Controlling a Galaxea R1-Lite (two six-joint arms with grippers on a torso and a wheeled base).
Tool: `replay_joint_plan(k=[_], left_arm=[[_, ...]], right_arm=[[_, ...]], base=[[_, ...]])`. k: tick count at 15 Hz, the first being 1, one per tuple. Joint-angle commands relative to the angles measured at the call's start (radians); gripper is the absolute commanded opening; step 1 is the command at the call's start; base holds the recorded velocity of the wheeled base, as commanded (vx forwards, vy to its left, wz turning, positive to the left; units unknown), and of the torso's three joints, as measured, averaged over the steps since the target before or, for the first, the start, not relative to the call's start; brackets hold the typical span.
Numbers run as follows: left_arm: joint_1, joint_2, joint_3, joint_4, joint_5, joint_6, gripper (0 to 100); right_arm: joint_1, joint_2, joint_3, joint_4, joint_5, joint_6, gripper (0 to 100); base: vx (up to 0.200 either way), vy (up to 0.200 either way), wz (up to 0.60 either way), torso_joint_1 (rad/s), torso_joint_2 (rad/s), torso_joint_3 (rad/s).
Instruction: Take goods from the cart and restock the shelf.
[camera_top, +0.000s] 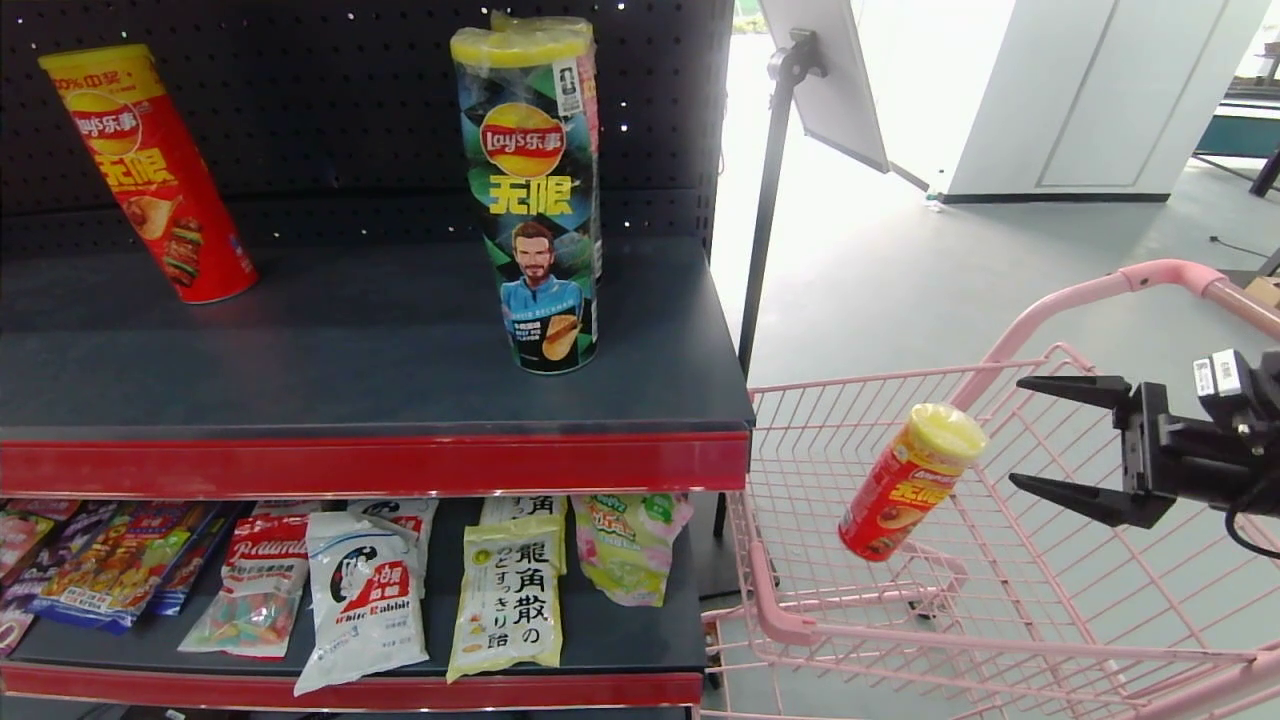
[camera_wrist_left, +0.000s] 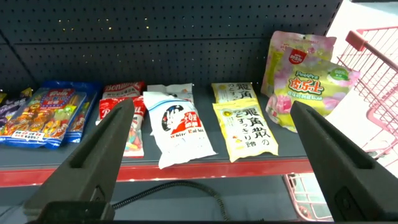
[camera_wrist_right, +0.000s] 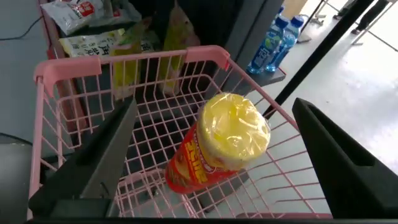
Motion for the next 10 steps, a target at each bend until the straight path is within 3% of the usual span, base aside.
replay_joint_plan(k=[1, 6, 10], left_arm=[[0.000, 0.001, 0.000, 0.000, 0.000, 0.000, 100], [0.000, 0.001, 0.000, 0.000, 0.000, 0.000, 100], [0.000, 0.001, 0.000, 0.000, 0.000, 0.000, 100]], right_arm=[[0.004, 0.112, -0.054, -0.001, 0.001, 0.004, 100], [0.004, 0.262, -0.184, 0.002, 0.001, 0.004, 100], [-0.002, 0.326, -0.195, 0.002, 0.001, 0.005, 100]], base=[[0.000, 0.000, 0.00, 0.000, 0.00, 0.000], [0.000, 0.000, 0.00, 0.000, 0.00, 0.000], [0.000, 0.000, 0.00, 0.000, 0.00, 0.000]])
